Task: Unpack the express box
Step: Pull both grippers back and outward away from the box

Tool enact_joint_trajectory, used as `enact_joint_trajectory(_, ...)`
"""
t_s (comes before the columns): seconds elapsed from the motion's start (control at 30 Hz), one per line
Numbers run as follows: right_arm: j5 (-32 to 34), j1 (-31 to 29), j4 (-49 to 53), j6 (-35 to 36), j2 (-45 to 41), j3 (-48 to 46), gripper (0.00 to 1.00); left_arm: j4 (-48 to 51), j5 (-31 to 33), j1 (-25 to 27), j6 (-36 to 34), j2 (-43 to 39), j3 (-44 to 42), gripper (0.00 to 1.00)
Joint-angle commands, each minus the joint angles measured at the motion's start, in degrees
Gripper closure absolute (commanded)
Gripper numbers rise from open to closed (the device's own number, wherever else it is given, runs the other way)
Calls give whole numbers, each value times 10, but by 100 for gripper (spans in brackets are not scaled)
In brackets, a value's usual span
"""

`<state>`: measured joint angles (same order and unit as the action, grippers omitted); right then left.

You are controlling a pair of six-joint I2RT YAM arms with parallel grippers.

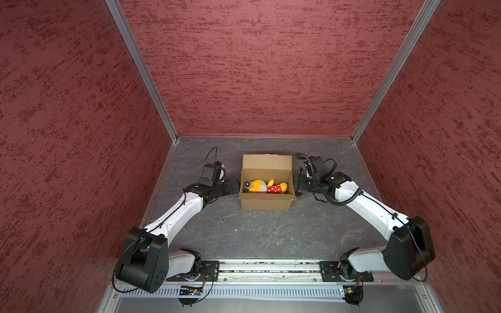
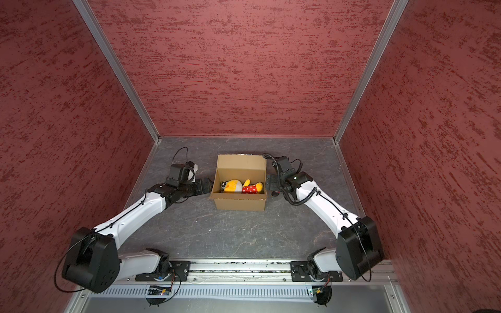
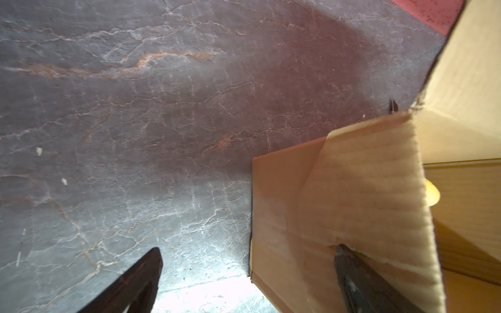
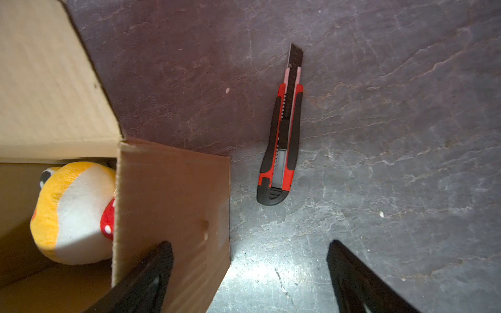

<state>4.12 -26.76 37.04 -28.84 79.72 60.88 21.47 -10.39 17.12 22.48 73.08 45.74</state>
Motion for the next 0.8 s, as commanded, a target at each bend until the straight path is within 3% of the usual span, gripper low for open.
enact_joint_trajectory(0.0,-46,-4,-47,5,0,-6,9,-43,-51,4,5,4,-2,1)
enact_joint_trajectory(0.27,-44,-4,-41,6,-2,-6,8,-52,-62,-3,8,9,3,1)
enact_joint_trajectory(0.77,-7,4,13,6,-62,-9,8,-33,-79,-62,-23,44,74,1)
